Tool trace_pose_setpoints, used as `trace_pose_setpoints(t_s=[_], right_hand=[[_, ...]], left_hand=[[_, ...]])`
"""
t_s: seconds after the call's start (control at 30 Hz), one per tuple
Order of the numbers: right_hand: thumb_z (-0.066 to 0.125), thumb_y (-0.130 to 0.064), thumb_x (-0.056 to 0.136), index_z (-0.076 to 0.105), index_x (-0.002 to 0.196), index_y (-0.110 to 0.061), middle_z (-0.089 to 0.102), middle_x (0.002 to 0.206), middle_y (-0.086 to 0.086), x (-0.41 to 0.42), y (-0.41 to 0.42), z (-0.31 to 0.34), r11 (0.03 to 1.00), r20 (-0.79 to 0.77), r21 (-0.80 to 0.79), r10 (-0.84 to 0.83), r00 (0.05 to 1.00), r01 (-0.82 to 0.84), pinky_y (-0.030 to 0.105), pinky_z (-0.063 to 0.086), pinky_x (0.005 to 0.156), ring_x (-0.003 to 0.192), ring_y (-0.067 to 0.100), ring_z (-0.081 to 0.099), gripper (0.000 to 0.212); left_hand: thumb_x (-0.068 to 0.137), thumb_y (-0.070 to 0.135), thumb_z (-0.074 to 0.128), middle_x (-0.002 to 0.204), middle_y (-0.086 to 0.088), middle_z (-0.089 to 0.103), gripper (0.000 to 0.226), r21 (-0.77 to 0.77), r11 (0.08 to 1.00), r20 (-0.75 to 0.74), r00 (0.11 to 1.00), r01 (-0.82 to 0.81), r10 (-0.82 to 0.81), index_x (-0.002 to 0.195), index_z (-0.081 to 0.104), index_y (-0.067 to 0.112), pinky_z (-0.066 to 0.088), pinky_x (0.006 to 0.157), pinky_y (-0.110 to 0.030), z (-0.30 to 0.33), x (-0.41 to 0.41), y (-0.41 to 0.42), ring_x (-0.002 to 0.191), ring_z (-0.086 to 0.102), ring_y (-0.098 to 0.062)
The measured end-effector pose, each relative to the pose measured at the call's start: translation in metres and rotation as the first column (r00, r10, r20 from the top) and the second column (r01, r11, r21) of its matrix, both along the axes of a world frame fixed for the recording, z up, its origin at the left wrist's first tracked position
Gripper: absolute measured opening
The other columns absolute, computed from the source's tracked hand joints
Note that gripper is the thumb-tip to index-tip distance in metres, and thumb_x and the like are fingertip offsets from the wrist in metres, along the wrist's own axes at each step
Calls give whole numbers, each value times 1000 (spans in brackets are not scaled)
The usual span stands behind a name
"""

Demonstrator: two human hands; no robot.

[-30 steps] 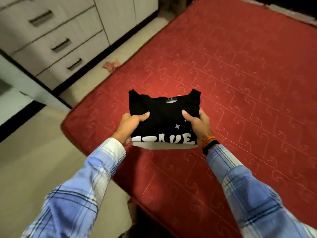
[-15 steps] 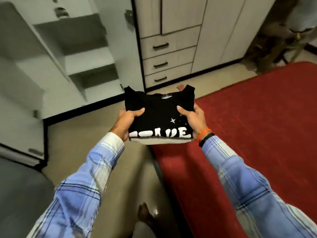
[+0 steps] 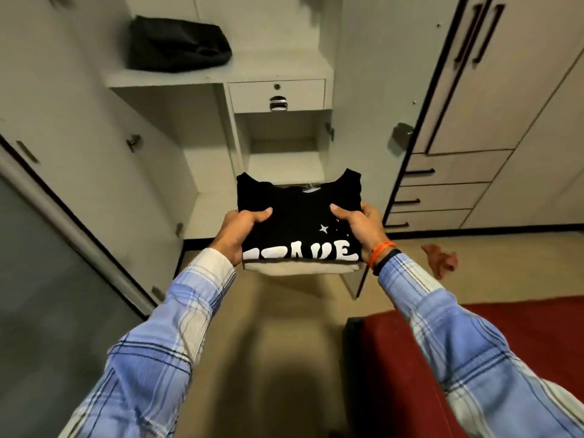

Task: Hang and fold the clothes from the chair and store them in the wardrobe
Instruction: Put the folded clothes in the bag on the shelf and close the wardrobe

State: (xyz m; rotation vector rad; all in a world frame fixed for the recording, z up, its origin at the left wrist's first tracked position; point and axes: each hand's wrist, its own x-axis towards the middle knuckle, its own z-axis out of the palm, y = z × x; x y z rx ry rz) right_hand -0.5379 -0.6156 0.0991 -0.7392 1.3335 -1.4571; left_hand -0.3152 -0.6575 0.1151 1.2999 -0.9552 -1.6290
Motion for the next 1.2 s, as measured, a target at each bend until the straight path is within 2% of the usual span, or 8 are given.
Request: trace_pose_setpoints(t_s=[0.13,0.33,0.57,0.73,0.9,1.03,1.2], right_hand=[[74,-9,81,67,108,-8,75,101,11,12,-85,11,998,0,-17,66,998,-66,42,57,88,94,27,72,28],[74,-8,81,67,111,-7,75,101,10,23,-224,33,980,-9,-60,190,982,-190,41,57,89,93,26,72,31],[73,-8,82,67,113,-7,75,97,10,41,-358,70,955,-43,-79,283,958,-286,35,58,80,88,25,73,31],[74,-12,82,66,118,-9,75,101,9,64,-453,86,937,-91,-85,332,939,-339,40,58,86,91,24,73,37],[73,-12,82,68,113,-9,75,99,9,96,-550,101,939,-117,-108,316,942,-328,37,58,83,88,24,73,31],[73,-9,82,68,113,-7,75,97,10,126,-631,116,945,-84,-140,286,954,-296,34,58,77,86,25,73,32],[72,-6,83,67,114,-5,75,97,12,159,-730,139,949,-65,-164,261,963,-268,31,57,72,83,25,73,32]], left_hand=[[84,10,72,94,-14,75,25,-31,996,-12,997,-78,78,106,67,1,59,74,-35,8,15,-67,85,74,-27],[83,14,73,104,-16,73,38,-52,987,-4,988,-152,152,117,65,1,55,92,-45,24,32,-183,94,72,-30],[83,15,72,102,-14,74,35,-95,964,-18,969,-248,248,116,65,4,57,86,-42,52,51,-296,93,72,-30],[83,15,72,101,-14,74,36,-132,948,-22,957,-290,290,117,64,5,57,86,-44,67,73,-382,92,73,-30],[85,17,71,102,-14,74,33,-160,945,-36,958,-285,283,116,64,7,58,79,-41,79,106,-479,92,72,-31],[83,17,72,103,-14,74,40,-177,949,-30,966,-259,258,120,62,5,57,84,-43,96,135,-568,93,72,-31],[81,19,75,98,-13,75,37,-215,941,8,963,-262,270,113,65,4,56,89,-46,120,167,-673,91,73,-31]])
